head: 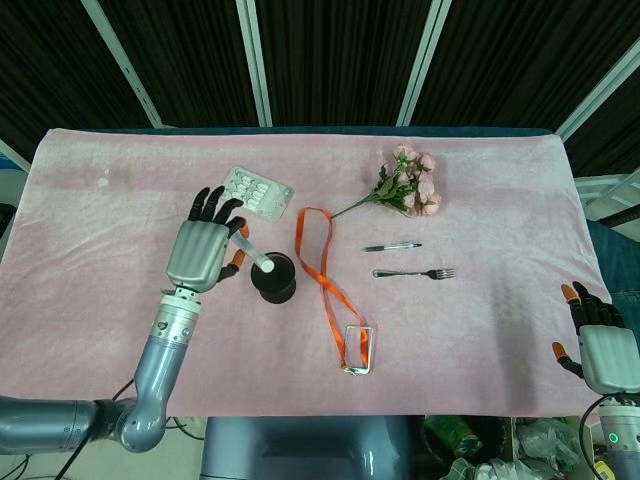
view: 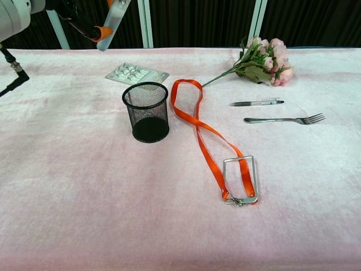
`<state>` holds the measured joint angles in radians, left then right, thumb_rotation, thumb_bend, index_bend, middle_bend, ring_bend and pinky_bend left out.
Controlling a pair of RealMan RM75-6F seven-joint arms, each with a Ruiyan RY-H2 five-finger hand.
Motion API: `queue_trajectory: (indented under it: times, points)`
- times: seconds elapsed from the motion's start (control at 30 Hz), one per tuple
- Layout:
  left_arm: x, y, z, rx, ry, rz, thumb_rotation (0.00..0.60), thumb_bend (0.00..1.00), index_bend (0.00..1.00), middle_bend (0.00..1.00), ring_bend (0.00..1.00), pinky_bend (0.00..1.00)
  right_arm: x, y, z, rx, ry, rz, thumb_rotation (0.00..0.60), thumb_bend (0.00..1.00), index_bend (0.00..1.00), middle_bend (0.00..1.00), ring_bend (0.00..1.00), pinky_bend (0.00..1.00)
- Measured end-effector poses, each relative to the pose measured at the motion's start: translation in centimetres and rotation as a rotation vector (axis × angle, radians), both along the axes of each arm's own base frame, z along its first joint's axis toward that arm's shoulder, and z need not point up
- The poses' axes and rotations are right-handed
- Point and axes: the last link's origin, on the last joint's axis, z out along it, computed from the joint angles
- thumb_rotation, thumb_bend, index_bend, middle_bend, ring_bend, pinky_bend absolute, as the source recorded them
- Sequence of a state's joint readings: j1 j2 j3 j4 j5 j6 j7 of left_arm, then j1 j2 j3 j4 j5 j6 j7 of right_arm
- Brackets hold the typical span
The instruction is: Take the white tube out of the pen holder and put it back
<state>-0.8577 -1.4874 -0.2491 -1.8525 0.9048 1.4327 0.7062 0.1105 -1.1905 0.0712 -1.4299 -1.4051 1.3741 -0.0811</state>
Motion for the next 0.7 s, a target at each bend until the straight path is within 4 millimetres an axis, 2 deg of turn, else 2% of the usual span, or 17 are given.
queue_trajectory:
  times: [0.13, 0.27, 0.43, 0.7]
  points:
    - [-0.9, 0.3, 0.0, 0.025, 0.017, -0.015, 0.600, 0.46, 0.56, 0.20, 0.00, 0.00, 0.0, 0.0, -0.1, 0.003, 0.002, -0.001, 0.600, 0.21, 0.03, 0.05, 0.14, 0.18]
    - [-0.9, 0.0, -0.3, -0.064, -0.089, 0.014, 0.600, 0.46, 0.56, 0.20, 0.00, 0.00, 0.0, 0.0, -0.1, 0.004, 0.003, -0.002, 0.600, 0.21, 0.03, 0.05, 0.14, 0.18]
    - [-0.5, -0.6, -0.2, -0.215, -0.277, 0.073, 0.600, 0.46, 0.57, 0.20, 0.00, 0.00, 0.0, 0.0, -0.1, 0.003, 0.004, -0.001, 0.600, 0.21, 0.03, 0.05, 0.14, 0.18]
    - [0.8, -1.5, 1.4, -0.550, -0.648, 0.215, 0.600, 0.46, 0.56, 0.20, 0.00, 0.00, 0.1, 0.0, 0.0, 0.000, 0.001, 0.002, 0.600, 0.21, 0.03, 0.05, 0.14, 0.18]
